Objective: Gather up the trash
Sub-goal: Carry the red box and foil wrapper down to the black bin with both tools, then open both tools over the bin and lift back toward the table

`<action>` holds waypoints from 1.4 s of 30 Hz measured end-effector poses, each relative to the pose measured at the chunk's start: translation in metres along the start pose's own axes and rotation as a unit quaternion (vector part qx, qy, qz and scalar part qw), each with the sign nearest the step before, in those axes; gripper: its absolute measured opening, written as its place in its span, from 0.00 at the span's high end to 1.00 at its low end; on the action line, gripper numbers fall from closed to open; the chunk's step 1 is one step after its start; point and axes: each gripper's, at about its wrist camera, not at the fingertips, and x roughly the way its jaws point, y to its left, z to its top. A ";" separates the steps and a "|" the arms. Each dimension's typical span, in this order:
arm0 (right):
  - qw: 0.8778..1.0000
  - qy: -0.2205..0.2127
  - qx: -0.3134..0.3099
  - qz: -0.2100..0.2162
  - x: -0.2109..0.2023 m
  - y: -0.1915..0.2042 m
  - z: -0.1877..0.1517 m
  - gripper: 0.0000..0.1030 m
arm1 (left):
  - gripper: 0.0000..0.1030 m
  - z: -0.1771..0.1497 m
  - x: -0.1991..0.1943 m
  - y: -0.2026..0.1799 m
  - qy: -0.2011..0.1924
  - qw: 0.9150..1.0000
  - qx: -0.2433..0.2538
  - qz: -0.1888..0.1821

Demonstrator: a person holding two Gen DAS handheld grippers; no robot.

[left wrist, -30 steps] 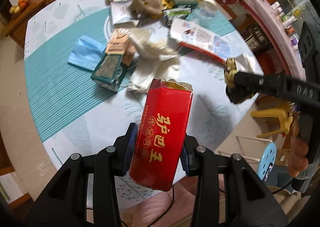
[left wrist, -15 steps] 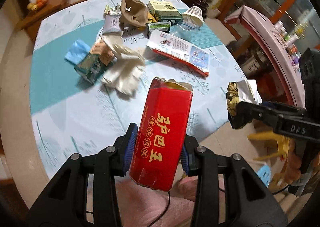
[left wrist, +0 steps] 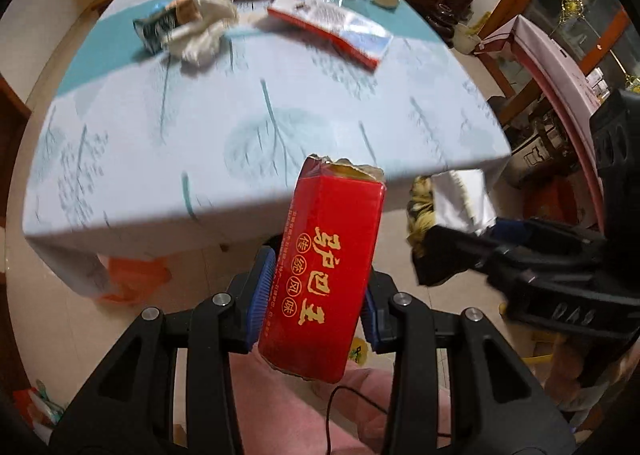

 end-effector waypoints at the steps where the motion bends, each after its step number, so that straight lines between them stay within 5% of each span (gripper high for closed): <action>1: 1.000 0.002 -0.004 0.001 0.007 -0.004 -0.011 0.46 | 0.66 -0.007 0.006 -0.001 0.004 1.000 -0.002 0.003; 17: 0.999 0.029 0.005 -0.043 0.195 -0.093 -0.105 0.42 | 0.65 -0.094 0.193 0.021 0.054 0.998 -0.014 0.021; 25: 0.997 0.033 0.049 -0.049 0.270 -0.134 -0.104 0.27 | 0.45 -0.092 0.244 0.023 0.030 0.999 0.009 0.021; 33: 0.995 0.025 0.069 -0.062 0.281 -0.135 -0.095 0.27 | 0.45 -0.089 0.243 0.029 0.037 0.999 0.011 0.033; 42: 0.995 0.008 0.074 -0.068 0.219 -0.101 -0.083 0.27 | 0.45 -0.076 0.180 0.025 0.038 0.999 0.011 0.033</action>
